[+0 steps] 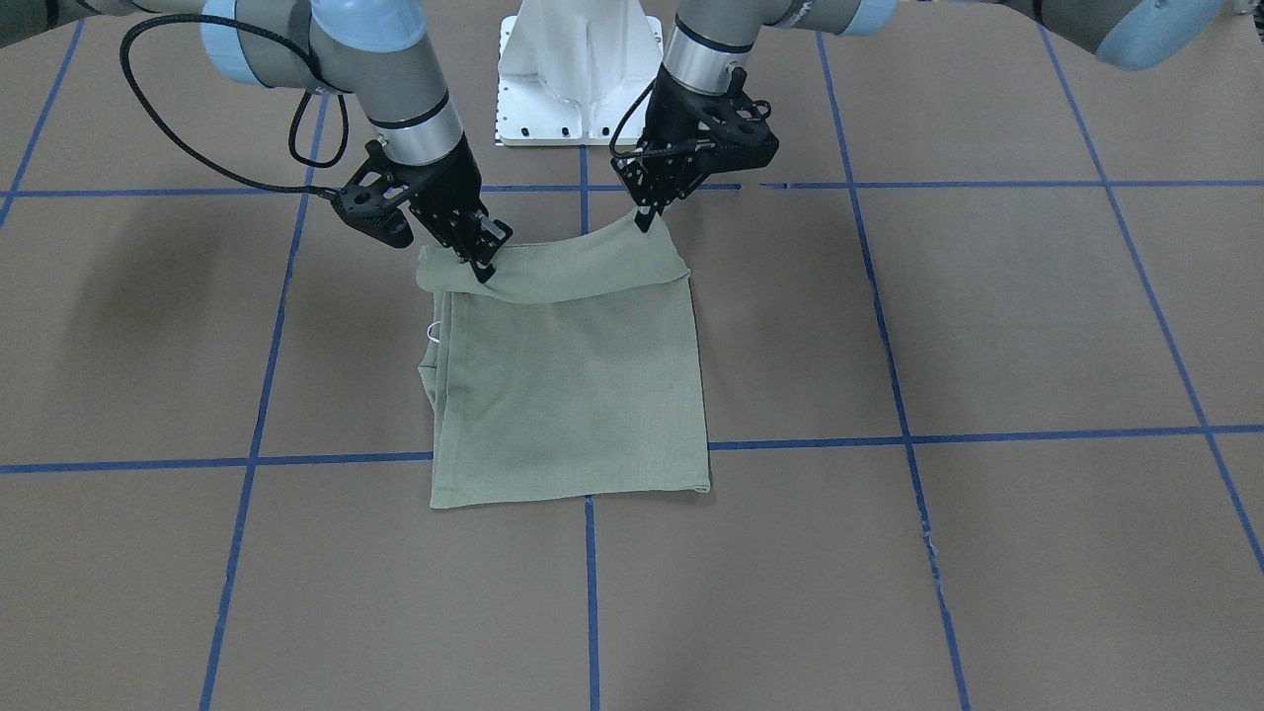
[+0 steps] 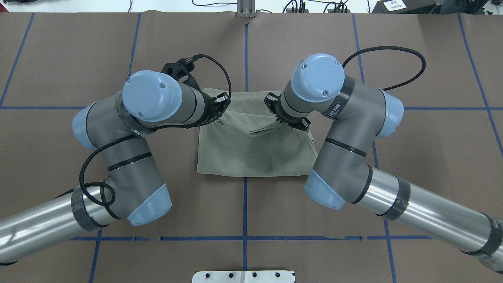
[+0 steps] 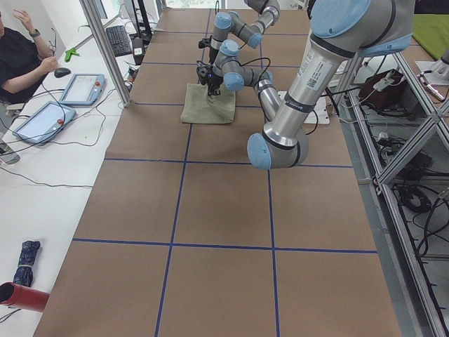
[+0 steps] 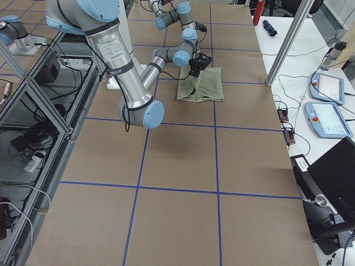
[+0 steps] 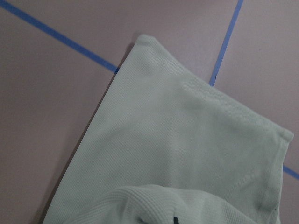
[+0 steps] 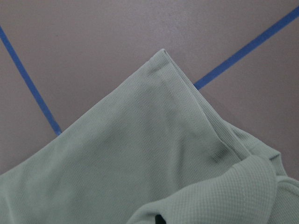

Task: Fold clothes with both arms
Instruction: 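Lift the near edge with both grippers and fold it away from the robot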

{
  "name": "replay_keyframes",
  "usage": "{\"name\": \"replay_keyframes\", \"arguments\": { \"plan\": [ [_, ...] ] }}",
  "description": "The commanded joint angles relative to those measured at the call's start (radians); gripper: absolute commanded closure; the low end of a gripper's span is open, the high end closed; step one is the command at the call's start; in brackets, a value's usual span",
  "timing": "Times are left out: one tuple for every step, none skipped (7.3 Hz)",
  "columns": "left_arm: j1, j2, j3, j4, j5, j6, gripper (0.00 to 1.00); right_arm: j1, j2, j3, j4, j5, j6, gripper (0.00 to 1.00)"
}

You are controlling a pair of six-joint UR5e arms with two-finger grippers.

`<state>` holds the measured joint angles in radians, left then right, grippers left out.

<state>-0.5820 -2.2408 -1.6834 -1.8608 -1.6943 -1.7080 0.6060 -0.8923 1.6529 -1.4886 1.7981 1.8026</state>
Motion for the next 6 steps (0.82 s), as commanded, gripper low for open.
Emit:
{"name": "replay_keyframes", "arguments": {
  "plan": [
    [-0.05, -0.064, 0.164, -0.09, -0.025, 0.011, 1.0, 0.02, 0.042, -0.102, 0.001, 0.003, -0.02, 1.0],
    [-0.05, -0.078, 0.195, -0.101, -0.024, -0.002, 1.0, 0.03, 0.055, -0.129, 0.001, 0.004, -0.022, 1.0],
    [-0.067, -0.085, 0.218, -0.101, -0.024, 0.025, 0.01, 0.046, 0.073, -0.168, 0.002, 0.006, -0.046, 0.01],
    [-0.132, -0.104, 0.241, -0.095, -0.039, 0.083, 0.0, 0.087, 0.078, -0.212, 0.074, 0.01, -0.066, 0.0],
    [-0.175, -0.102, 0.254, -0.092, -0.107, 0.124, 0.0, 0.136, 0.082, -0.298, 0.164, 0.051, -0.083, 0.0],
    [-0.194, -0.095, 0.257, -0.092, -0.113, 0.14, 0.0, 0.161, 0.09, -0.341, 0.172, 0.078, -0.138, 0.0]
  ]
}}
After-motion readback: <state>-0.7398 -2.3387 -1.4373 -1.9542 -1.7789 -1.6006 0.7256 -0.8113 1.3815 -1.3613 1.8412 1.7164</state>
